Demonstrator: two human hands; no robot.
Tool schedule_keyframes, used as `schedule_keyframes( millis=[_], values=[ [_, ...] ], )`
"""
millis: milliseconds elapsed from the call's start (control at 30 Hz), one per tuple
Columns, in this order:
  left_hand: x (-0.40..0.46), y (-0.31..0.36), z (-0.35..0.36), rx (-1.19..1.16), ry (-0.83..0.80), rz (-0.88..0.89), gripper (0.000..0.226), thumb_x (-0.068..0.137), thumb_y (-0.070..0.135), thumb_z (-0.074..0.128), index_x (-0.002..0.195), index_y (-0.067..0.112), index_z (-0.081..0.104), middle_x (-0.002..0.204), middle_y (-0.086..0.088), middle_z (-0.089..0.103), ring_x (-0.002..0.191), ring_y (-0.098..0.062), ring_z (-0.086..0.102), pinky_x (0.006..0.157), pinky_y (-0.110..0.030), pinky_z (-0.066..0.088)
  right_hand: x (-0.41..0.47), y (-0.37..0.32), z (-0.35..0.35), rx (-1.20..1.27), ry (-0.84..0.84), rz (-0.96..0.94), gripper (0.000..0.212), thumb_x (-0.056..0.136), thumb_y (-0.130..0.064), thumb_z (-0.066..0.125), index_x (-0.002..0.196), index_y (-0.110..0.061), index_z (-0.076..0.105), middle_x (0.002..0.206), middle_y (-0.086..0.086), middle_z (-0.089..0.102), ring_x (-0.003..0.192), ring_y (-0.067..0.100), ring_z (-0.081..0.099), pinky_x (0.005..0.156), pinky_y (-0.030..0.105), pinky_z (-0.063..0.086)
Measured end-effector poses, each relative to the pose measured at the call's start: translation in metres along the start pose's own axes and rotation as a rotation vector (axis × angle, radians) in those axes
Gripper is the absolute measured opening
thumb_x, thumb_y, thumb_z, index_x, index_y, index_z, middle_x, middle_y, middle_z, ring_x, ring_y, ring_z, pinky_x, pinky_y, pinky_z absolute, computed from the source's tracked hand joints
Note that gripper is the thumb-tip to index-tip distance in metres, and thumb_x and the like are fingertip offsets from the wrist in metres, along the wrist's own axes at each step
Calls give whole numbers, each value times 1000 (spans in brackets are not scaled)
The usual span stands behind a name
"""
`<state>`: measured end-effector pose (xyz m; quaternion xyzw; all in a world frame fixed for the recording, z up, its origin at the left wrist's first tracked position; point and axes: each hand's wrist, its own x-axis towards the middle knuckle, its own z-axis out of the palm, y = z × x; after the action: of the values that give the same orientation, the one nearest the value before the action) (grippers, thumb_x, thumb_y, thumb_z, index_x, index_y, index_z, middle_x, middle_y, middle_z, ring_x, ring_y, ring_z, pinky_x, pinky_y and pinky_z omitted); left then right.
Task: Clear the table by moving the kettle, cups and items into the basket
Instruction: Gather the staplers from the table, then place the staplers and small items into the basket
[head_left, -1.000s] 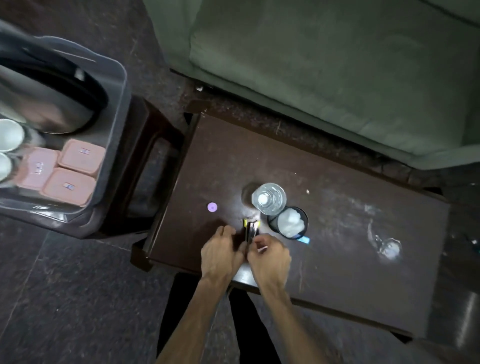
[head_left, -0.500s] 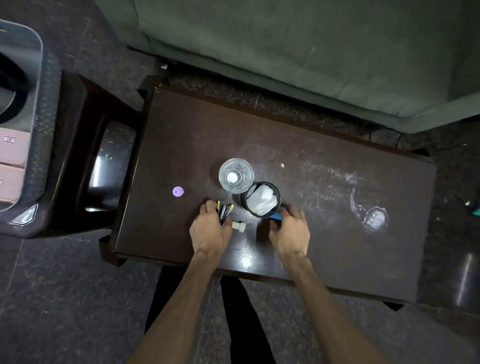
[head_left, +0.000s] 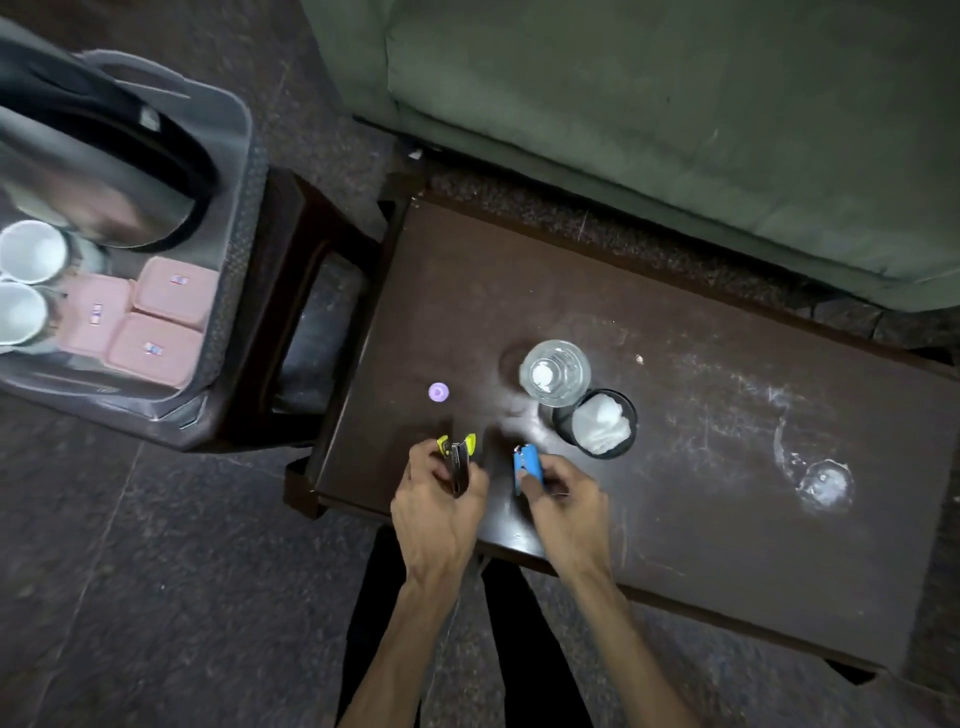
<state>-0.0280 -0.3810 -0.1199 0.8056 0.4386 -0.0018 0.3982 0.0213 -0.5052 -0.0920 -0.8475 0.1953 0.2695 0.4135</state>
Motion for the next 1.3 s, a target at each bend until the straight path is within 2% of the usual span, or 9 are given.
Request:
schedule_keyframes(
  millis=[133, 267, 433, 533, 700, 933, 1033, 1167, 1300],
  values=[
    [19, 2, -45, -120, 116, -71, 41, 72, 41, 76, 107, 33, 57, 72, 12, 60, 68, -5, 63, 70, -29, 52, -10, -55, 44, 130, -141, -148, 21, 90, -13, 75, 101, -31, 76, 85, -21, 76, 76, -4, 69, 66, 8, 48],
    [51, 10, -97, -218, 249, -91, 52, 75, 33, 80, 122, 29, 58, 70, 10, 62, 67, -4, 64, 69, -7, 45, -14, -118, 89, 157, -258, -293, 27, 90, -14, 72, 112, -29, 74, 81, -15, 75, 75, -3, 70, 65, 7, 47],
    [112, 6, -172, -265, 407, -119, 35, 76, 35, 76, 110, 28, 69, 68, 6, 64, 63, -10, 63, 72, -30, 56, -20, -202, 162, 102, -365, -432, 18, 88, -23, 70, 105, -29, 71, 82, -11, 78, 76, 4, 74, 67, 21, 57],
    [149, -2, -205, -261, 473, -175, 40, 75, 43, 76, 112, 28, 71, 79, 6, 74, 76, -12, 71, 82, -32, 59, -22, -239, 200, 4, -376, -476, 16, 88, -27, 70, 103, -27, 73, 86, -13, 79, 81, 8, 74, 80, 35, 60],
    [200, -22, -237, -67, 498, -223, 49, 75, 59, 68, 113, 27, 70, 85, -1, 78, 88, -27, 74, 87, -42, 58, -22, -277, 246, -295, -295, -615, 22, 87, -24, 65, 108, -24, 71, 101, -4, 79, 101, 23, 69, 94, 41, 53],
    [230, -51, -237, 333, 333, -184, 46, 84, 55, 65, 101, 14, 76, 90, -22, 74, 97, -39, 65, 90, -43, 30, -10, -269, 269, -791, -131, -848, 29, 91, -38, 63, 116, -28, 75, 121, -3, 61, 119, 24, 47, 100, 38, 35],
    [224, -58, -235, 383, 290, -103, 48, 80, 52, 56, 99, 12, 73, 91, -20, 74, 98, -39, 61, 87, -45, 33, -8, -264, 270, -773, -117, -888, 33, 91, -39, 65, 120, -26, 75, 120, -2, 57, 116, 24, 47, 97, 39, 36],
    [215, -58, -238, 374, 236, -92, 66, 77, 51, 56, 132, 15, 65, 118, -17, 71, 112, -39, 56, 90, -45, 28, -10, -265, 265, -656, -130, -856, 40, 90, -34, 68, 127, -22, 73, 121, -1, 65, 117, 24, 52, 99, 41, 39],
    [204, -50, -234, 303, 385, -53, 55, 77, 41, 60, 124, 12, 68, 104, -16, 67, 103, -38, 57, 86, -45, 33, -14, -254, 246, -405, -90, -817, 21, 87, -17, 69, 105, -18, 79, 104, -1, 72, 99, 24, 60, 90, 40, 46]
  ],
)
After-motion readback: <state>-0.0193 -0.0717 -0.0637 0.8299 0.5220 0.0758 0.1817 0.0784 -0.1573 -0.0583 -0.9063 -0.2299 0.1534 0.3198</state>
